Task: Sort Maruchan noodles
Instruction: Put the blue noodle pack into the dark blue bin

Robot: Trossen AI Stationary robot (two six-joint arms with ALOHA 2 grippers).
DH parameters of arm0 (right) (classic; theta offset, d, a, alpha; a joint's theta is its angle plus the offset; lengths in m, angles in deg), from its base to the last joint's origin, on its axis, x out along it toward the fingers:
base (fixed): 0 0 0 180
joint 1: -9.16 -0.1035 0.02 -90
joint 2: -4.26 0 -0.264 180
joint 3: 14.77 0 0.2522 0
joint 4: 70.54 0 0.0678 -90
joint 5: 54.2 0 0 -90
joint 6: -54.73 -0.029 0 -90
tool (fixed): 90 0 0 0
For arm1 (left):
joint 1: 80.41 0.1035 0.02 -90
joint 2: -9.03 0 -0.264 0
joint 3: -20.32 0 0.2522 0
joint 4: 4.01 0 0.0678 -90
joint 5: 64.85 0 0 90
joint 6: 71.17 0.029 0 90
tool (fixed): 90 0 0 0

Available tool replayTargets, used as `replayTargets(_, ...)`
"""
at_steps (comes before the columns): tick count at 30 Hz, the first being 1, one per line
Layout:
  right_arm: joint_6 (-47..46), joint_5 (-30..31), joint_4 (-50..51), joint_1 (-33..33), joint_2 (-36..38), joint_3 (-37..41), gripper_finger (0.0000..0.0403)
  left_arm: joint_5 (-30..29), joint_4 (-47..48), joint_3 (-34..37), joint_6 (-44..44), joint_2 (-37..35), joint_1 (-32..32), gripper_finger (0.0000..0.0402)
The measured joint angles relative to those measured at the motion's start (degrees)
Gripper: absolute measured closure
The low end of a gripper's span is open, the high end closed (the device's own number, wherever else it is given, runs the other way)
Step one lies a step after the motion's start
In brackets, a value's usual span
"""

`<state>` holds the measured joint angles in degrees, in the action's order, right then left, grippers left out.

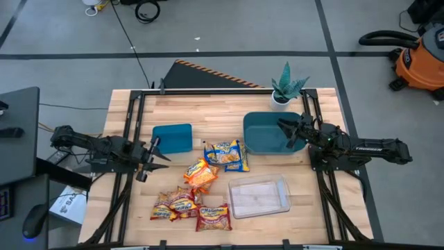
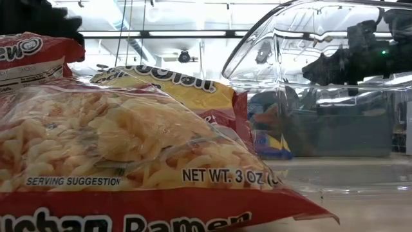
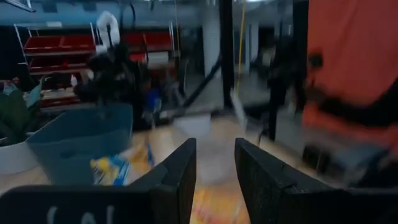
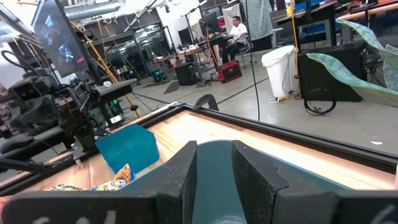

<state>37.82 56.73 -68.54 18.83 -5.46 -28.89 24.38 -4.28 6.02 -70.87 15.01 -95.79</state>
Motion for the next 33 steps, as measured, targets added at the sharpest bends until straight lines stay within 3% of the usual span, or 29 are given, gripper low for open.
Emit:
replayTargets(7,-3.6,-1.4,-2.0,0.0,0.0,0.0,0.0297,0.0,-4.9,0.0,-6.4,0.0,0.0,0.0285)
replayTargets(11,1.8,-3.9,-6.0,0.0,0.0,0.0,0.0297,0.0,-7.0,0.0,-7.2,0.0,0.0,0.0285)
replayTargets(15,1.6,-4.8,-6.8,0.0,0.0,0.0,0.0297,-0.2,-9.9,0.0,-6.0,0.0,0.1,0.0285)
replayTargets(21,7.2,-18.6,-11.4,0.0,-0.1,-0.1,0.0297,-0.3,-11.8,0.0,-9.0,0.0,0.1,0.0285)
replayTargets(23,9.0,-19.4,-10.6,0.2,-0.2,-1.6,0.0297,-1.1,-11.8,0.0,-8.7,0.0,0.1,0.0285)
replayTargets(26,10.6,-17.7,-8.5,0.8,-1.8,-4.2,0.0297,-8.7,-11.7,0.0,-6.4,0.0,0.1,0.0285)
replayTargets(31,9.5,-17.5,-7.7,1.4,-7.3,-7.5,0.0297,-29.3,-11.9,0.0,2.3,0.0,0.1,0.0285)
replayTargets(33,8.4,-17.5,-7.7,1.6,-10.4,-9.4,0.0297,-32.1,-11.9,0.0,3.9,0.0,0.2,0.0285)
